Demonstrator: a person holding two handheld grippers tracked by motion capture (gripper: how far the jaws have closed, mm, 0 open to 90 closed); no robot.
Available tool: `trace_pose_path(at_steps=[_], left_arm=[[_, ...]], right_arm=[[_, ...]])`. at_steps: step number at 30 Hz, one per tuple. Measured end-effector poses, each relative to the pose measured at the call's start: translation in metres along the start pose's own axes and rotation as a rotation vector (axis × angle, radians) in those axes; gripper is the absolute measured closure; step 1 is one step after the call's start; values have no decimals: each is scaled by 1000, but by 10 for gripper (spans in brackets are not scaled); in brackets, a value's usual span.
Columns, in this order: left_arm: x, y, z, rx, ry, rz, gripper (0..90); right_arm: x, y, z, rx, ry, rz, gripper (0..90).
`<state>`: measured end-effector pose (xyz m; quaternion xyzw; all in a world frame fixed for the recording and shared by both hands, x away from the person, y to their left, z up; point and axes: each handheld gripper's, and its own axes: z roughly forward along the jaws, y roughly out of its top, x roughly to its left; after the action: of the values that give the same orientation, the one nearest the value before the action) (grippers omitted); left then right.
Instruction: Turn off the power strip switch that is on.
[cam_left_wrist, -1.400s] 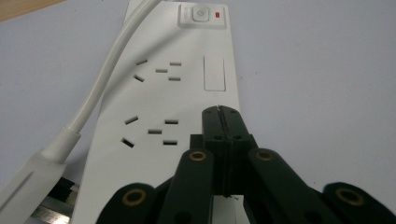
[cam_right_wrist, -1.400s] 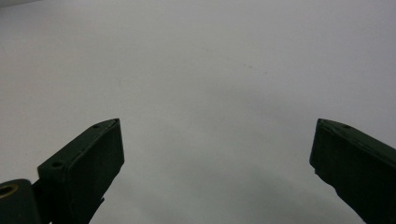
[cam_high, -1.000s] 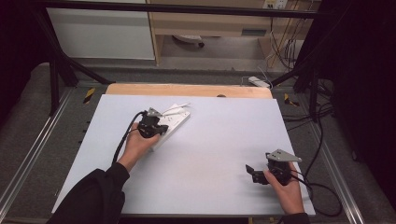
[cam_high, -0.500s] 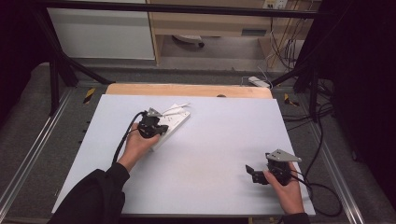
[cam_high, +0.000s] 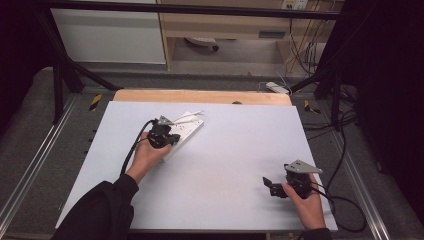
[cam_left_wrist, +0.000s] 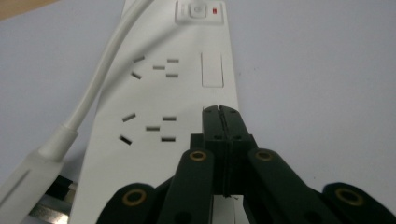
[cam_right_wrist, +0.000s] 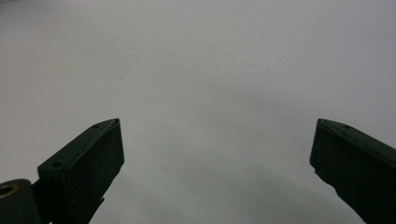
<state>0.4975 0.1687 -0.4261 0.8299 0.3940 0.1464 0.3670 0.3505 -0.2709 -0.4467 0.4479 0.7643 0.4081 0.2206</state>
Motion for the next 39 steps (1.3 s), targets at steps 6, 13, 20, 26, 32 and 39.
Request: trace_pose_path(at_steps=[6,13,20,26,32,39], left_arm=[[-1,0,0,3,4,4,900],[-1,1,0,4,4,5,900],[-1,2,0,10,6,4,900],[-2,4,1,17,8,7,900],[-2,4,1,17,8,6,900],[0,8,-4,-9,9,9,900]], right_arm=[[0,0,0,-1,-1,-5,34],[0,0,0,-4,-3,2,34],[0,0,-1,-5,-2,5,33],[-1,0,-1,-4,-2,3,34],[0,0,-1,-5,-1,3,34],[0,0,-1,-3,-4,2,34]])
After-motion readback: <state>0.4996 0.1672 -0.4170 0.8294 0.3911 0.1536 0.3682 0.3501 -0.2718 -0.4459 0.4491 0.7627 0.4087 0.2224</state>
